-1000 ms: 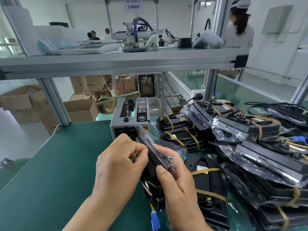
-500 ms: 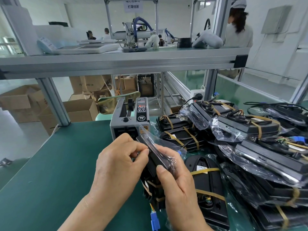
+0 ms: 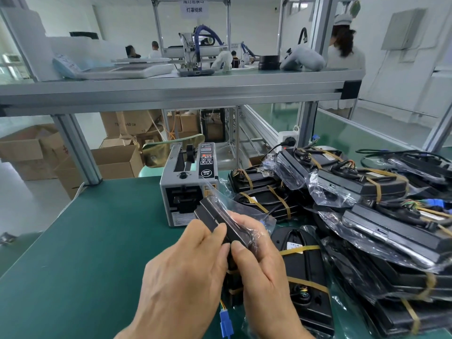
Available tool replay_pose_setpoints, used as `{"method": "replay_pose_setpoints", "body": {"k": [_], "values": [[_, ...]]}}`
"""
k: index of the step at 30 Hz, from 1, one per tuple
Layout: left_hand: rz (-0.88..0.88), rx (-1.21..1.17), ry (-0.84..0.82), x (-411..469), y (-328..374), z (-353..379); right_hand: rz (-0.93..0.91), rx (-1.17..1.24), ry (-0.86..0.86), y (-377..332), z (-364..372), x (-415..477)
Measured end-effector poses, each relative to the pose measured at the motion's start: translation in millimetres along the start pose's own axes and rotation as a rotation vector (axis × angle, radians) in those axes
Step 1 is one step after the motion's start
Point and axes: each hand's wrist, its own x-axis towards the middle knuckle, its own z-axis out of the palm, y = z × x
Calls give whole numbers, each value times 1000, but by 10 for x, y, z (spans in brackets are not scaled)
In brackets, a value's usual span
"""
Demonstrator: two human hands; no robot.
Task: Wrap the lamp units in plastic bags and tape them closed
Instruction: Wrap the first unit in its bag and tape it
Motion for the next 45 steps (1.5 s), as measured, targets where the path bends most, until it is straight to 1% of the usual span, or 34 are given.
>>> {"method": "replay_pose_setpoints", "body": {"k": [2, 5, 9, 14, 19, 21, 23, 26, 31, 35, 38, 42, 45], "values": [[22, -22, 8, -41, -17, 1, -4, 8, -3, -3, -10, -4], [-11, -50, 35, -39, -65, -16, -14, 12, -12, -9, -12, -5], [-66, 15, -24, 36, -84, -22, -29, 4, -20, -41, -5, -7], [-124, 93, -40, 59, -58, 6, -39, 12, -49, -63, -2, 2], [-19, 158, -19, 1, -53, 79, -28, -6, -5, -60, -22, -7], [42, 148, -19, -84, -62, 142, -41, -7, 22, -65, -61, -5], [63, 124, 20, -149, -57, 181, -40, 12, 37, -61, -87, -9], [-18, 102, 94, -147, -28, 213, -33, 13, 32, -50, -74, -32], [-162, 100, 32, -42, 36, 218, -9, 14, 28, -55, -53, -46], [-224, 104, -13, 23, 55, 202, -24, 0, 9, -87, -40, -51], [-149, 156, 9, -35, 70, 249, -7, -13, 20, -89, -60, -60], [28, 162, 121, -191, 106, 324, -5, -22, 48, -87, -87, -63], [54, 173, 103, -167, 71, 295, -1, -47, 57, -109, -84, -76]]}}
